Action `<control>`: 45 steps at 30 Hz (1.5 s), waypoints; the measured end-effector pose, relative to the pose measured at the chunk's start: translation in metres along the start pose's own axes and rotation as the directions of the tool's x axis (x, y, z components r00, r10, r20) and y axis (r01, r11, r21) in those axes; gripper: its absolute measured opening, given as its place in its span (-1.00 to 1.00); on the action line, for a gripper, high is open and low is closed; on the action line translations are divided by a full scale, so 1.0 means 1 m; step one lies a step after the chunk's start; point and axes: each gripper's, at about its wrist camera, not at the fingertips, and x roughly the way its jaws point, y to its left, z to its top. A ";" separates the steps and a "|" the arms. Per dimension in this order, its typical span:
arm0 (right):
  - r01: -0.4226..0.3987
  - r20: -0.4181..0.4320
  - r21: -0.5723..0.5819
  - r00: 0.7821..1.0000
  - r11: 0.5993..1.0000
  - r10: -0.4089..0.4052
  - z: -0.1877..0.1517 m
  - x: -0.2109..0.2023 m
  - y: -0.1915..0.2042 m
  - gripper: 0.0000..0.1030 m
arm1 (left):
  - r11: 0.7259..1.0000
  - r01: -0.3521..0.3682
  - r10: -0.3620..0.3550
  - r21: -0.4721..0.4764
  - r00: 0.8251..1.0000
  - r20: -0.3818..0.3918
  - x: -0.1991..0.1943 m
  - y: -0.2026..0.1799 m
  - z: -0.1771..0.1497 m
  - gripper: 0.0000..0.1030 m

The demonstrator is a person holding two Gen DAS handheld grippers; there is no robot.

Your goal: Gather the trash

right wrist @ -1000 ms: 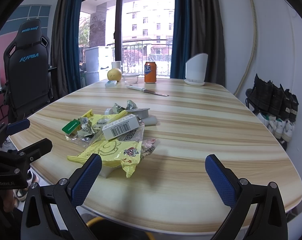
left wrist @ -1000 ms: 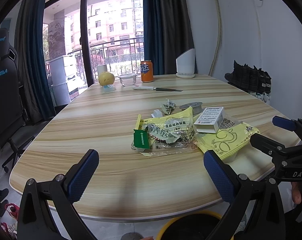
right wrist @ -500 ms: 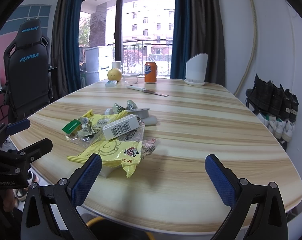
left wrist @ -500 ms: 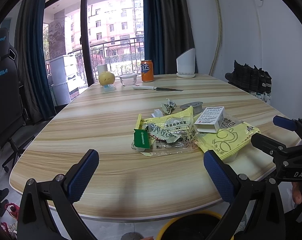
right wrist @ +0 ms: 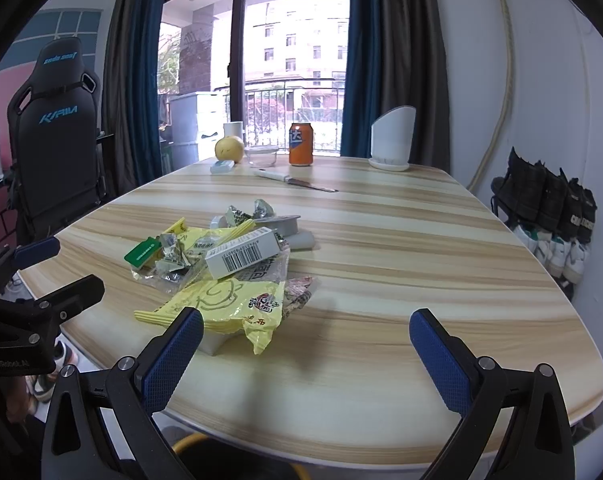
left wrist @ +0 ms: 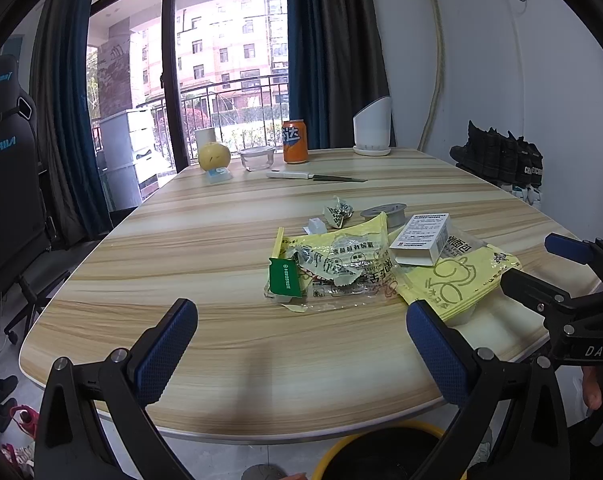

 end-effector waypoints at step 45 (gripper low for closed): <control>-0.174 -0.201 -0.210 0.971 0.962 0.132 0.063 0.066 0.041 1.00 | 0.997 -0.023 0.022 -0.069 1.000 -0.015 0.005 0.022 0.003 0.98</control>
